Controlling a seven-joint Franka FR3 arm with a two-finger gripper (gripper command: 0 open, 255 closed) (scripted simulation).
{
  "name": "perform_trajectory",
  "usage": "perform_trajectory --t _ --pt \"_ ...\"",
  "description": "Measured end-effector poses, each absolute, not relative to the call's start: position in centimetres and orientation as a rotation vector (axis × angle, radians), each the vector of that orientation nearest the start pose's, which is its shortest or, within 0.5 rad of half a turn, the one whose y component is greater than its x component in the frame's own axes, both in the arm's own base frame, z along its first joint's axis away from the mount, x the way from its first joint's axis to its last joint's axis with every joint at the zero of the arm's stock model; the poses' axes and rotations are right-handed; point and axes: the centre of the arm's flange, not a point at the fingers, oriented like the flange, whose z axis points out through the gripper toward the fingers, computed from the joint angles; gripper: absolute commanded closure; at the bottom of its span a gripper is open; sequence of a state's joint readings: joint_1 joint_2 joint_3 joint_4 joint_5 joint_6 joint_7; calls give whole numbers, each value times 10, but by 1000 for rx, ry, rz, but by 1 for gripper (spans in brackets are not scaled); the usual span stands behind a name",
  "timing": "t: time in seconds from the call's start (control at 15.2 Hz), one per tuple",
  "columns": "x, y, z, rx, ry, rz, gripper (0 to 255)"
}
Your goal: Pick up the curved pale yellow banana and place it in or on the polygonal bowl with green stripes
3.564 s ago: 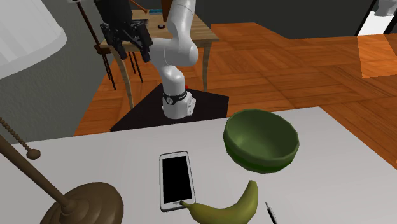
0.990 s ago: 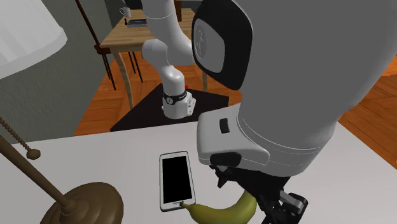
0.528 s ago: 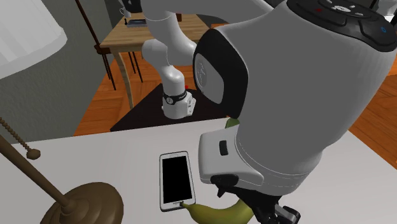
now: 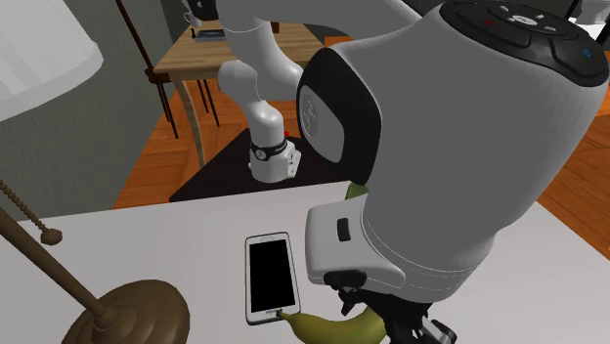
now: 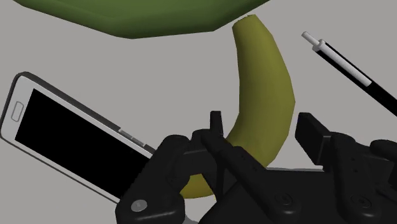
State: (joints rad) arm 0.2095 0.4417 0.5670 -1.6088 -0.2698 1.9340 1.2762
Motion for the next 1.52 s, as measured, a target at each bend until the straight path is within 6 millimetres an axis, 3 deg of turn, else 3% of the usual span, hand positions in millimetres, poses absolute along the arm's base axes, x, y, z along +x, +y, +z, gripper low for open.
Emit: perform_trajectory --t 0.66,1.52 --pt "515 416 402 -3111 690 12 255" --pt "515 416 468 -3111 690 11 255"
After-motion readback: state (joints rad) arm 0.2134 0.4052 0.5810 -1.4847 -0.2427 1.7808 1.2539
